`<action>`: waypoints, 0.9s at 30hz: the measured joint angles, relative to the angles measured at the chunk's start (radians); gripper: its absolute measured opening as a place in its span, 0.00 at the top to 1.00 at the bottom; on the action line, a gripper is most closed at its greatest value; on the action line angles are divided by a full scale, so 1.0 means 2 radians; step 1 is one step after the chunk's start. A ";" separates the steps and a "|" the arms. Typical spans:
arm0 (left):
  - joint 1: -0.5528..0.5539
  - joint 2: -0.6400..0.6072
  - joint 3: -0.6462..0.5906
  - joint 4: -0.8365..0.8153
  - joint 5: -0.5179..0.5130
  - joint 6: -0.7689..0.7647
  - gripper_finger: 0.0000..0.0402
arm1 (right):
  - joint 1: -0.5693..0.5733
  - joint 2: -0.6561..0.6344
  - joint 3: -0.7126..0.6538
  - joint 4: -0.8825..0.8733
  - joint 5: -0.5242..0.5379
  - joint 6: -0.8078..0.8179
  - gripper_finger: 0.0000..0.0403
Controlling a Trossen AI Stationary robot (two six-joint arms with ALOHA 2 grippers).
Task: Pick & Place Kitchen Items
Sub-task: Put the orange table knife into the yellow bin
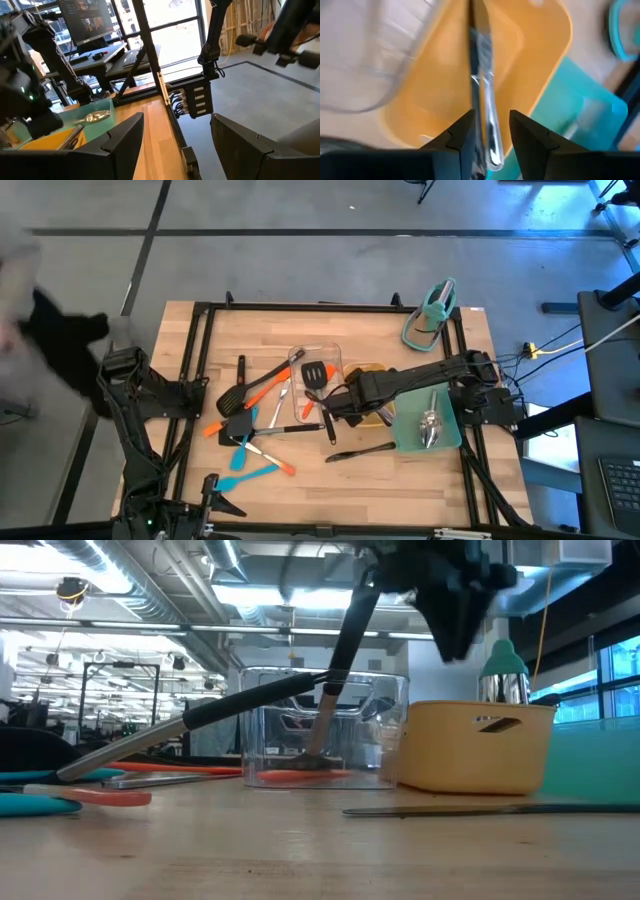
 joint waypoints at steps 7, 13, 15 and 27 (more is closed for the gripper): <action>0.000 0.000 0.000 -0.004 0.000 0.000 0.44 | 0.028 0.000 0.095 0.007 0.022 -0.032 0.70; 0.000 0.000 0.000 -0.005 0.000 0.000 0.44 | 0.069 0.000 0.150 0.051 0.041 -0.059 0.70; 0.000 0.000 0.000 -0.005 0.000 0.000 0.44 | 0.081 0.000 0.156 0.085 0.043 -0.073 0.70; 0.001 0.000 0.000 -0.018 0.000 -0.008 0.44 | 0.169 0.000 0.156 0.300 0.034 -0.176 0.70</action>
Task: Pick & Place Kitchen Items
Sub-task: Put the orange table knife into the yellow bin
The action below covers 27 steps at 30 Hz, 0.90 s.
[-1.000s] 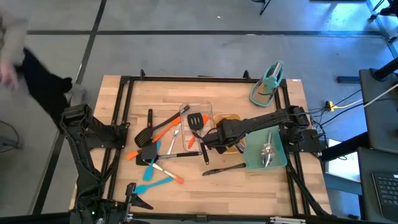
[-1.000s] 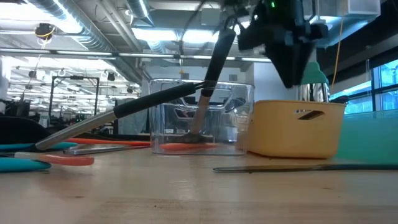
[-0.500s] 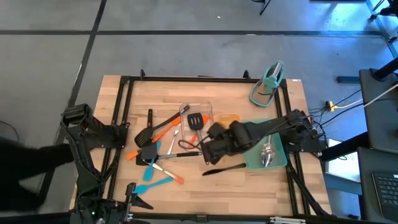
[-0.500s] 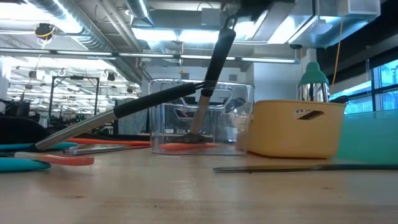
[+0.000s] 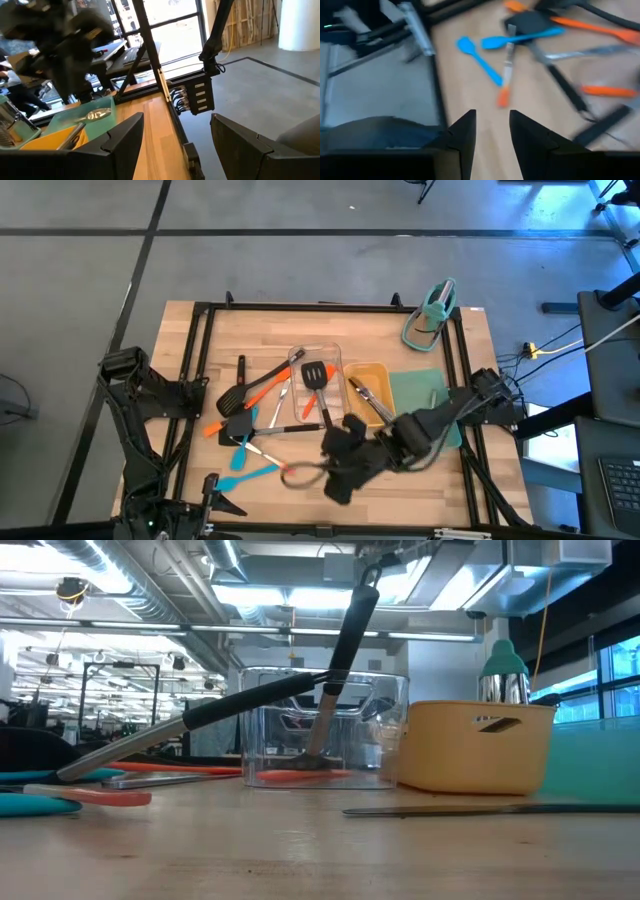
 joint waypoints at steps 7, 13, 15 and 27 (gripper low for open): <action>0.006 0.000 0.000 -0.001 0.001 -0.002 0.44 | 0.058 0.002 0.000 0.071 0.026 -0.016 0.70; 0.015 0.000 -0.002 -0.024 0.002 -0.026 0.44 | 0.109 0.012 0.000 0.075 0.116 -0.016 0.70; 0.018 0.000 -0.002 -0.036 0.002 -0.036 0.44 | 0.123 0.021 0.000 0.075 0.146 -0.015 0.70; 0.019 0.000 -0.002 -0.047 0.009 -0.050 0.44 | 0.128 0.121 0.000 0.150 0.257 0.002 0.70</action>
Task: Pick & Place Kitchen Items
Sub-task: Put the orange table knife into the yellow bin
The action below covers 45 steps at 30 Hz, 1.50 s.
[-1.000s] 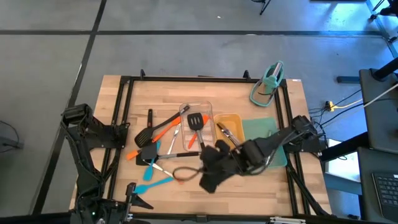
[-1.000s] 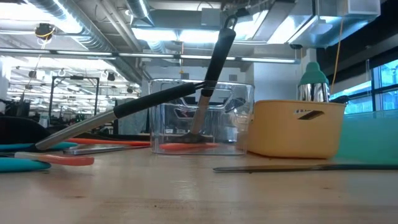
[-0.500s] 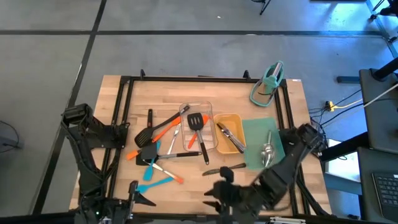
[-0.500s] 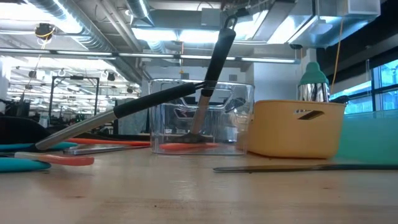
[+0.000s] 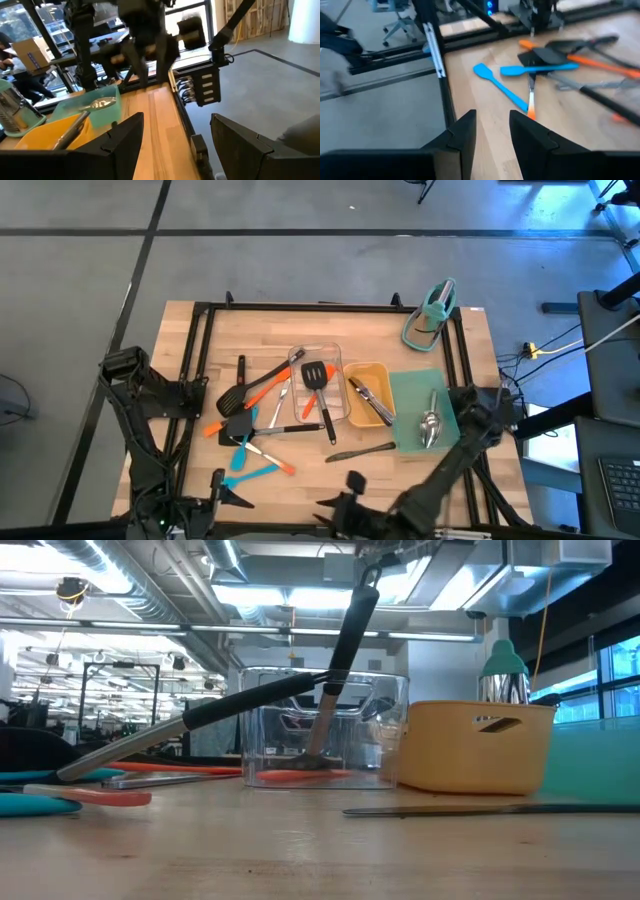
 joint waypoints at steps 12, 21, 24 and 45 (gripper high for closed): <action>-0.030 0.000 0.000 -0.019 0.007 -0.017 0.44 | -0.109 0.068 0.000 0.027 -0.215 0.065 0.66; -0.036 0.000 0.000 -0.022 0.020 -0.040 0.44 | -0.155 0.074 0.000 0.021 -0.259 0.065 0.56; -0.037 0.000 0.000 -0.030 0.031 -0.066 0.44 | -0.161 0.084 0.001 0.029 -0.290 0.065 0.51; -0.040 0.000 0.000 -0.058 0.072 -0.114 0.44 | -0.163 0.139 0.001 0.040 -0.216 0.061 0.41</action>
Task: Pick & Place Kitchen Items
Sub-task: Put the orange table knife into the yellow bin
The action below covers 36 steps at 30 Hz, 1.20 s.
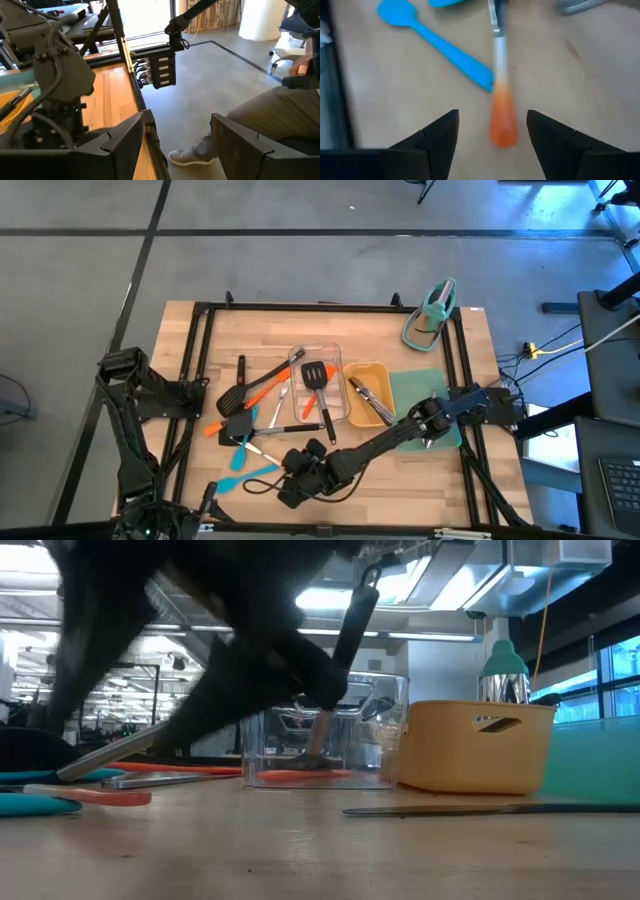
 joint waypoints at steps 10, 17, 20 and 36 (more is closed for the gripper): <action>0.000 0.000 0.000 0.000 0.002 0.000 0.44 | -0.008 0.029 -0.001 0.029 -0.014 -0.006 0.41; 0.000 0.000 0.000 0.000 0.002 0.000 0.44 | -0.009 0.030 -0.001 0.028 0.001 -0.024 0.41; 0.000 0.000 0.000 0.000 0.002 0.000 0.44 | -0.010 0.031 -0.001 0.026 0.004 -0.028 0.41; 0.000 0.000 0.000 0.000 0.009 -0.002 0.44 | -0.010 0.051 0.002 0.013 0.005 -0.030 0.46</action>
